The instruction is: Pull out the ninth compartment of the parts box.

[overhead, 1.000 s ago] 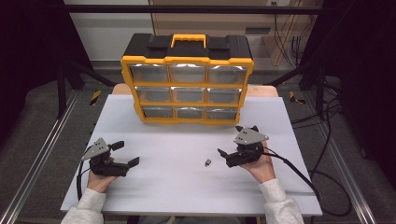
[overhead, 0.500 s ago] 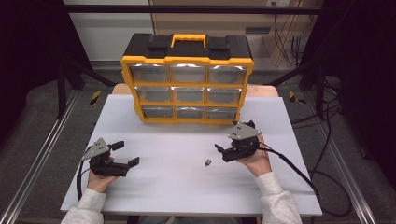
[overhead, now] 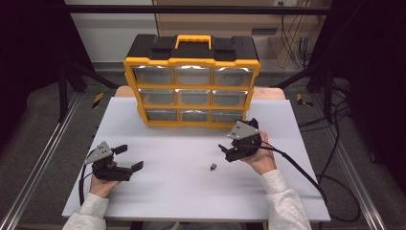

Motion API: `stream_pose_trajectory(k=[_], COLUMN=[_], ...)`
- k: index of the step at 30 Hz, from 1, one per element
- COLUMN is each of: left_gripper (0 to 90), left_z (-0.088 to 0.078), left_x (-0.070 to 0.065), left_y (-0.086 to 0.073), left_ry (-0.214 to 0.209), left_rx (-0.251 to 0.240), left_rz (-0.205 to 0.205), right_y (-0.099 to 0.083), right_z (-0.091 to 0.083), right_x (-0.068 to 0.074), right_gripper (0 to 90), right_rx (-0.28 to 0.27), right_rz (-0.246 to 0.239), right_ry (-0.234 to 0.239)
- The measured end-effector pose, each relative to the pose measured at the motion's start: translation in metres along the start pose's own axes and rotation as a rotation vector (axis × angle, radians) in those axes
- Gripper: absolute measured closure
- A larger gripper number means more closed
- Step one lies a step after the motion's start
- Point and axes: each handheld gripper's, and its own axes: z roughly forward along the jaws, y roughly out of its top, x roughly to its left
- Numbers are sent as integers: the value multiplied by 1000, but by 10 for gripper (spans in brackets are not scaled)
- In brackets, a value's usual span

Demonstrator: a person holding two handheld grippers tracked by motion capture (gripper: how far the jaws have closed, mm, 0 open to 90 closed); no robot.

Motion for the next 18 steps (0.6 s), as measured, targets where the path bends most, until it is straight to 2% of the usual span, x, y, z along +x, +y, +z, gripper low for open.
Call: stream_pose_trajectory(k=[18], left_gripper=[0], left_z=[1], left_x=[0], left_y=[0], left_ry=[-1], left_rx=[4], left_rz=[1], right_y=[11], right_z=[11], right_x=[-5], right_gripper=[18], right_rx=[84], right_rz=[-97], right_ry=[-42])
